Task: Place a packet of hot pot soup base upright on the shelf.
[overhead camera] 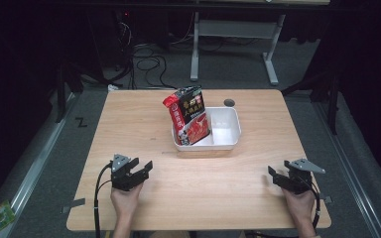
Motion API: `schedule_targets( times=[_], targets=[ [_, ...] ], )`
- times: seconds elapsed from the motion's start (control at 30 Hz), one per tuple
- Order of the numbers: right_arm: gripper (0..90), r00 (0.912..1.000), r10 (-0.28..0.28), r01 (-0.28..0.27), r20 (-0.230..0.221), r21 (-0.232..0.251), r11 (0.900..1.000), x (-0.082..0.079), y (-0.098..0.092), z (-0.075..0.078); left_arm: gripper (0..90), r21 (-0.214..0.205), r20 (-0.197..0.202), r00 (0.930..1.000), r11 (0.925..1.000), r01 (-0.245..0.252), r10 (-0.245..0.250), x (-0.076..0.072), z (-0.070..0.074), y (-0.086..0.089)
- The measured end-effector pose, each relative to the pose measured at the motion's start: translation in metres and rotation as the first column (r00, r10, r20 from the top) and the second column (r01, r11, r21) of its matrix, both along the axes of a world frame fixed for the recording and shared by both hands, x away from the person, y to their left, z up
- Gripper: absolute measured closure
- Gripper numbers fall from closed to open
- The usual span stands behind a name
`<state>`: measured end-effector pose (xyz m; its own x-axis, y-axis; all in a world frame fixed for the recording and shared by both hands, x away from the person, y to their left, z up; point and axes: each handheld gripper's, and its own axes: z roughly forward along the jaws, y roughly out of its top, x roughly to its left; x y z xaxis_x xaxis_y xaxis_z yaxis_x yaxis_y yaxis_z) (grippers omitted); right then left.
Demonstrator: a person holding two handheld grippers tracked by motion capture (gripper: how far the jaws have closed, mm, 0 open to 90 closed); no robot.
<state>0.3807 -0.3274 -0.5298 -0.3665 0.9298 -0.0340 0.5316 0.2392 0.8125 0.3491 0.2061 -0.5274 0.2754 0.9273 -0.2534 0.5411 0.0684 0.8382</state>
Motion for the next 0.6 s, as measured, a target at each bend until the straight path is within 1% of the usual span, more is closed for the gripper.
schedule_targets(
  times=[0.2,0.33,0.4,0.53,0.6],
  targets=[
    [30.4,1.0,0.003,-0.003,0.0,-0.007,1.0,0.0,0.0,0.0,40.5,-0.002,0.001,0.9998,0.9998,-0.018,0.018,0.003,-0.006,0.002],
    [30.3,1.0,0.004,-0.004,0.001,-0.009,1.0,0.0,0.0,0.0,40.5,0.012,-0.004,0.9997,0.9997,-0.023,0.023,0.005,-0.009,0.001],
    [30.3,1.0,0.002,-0.002,0.001,-0.007,1.0,0.0,0.0,0.0,40.4,0.021,0.0,0.9995,0.9993,-0.031,0.031,0.006,-0.01,-0.001],
    [30.3,1.0,0.0,0.0,-0.002,-0.008,1.0,0.0,0.001,0.0,40.4,0.051,0.011,0.9992,0.9979,-0.04,0.039,0.007,-0.011,-0.004],
    [30.3,1.0,0.004,-0.004,0.003,-0.011,0.9999,0.0,0.001,0.0,40.5,0.084,0.021,0.9986,0.9953,-0.049,0.048,0.007,-0.012,-0.007]
  ],
)
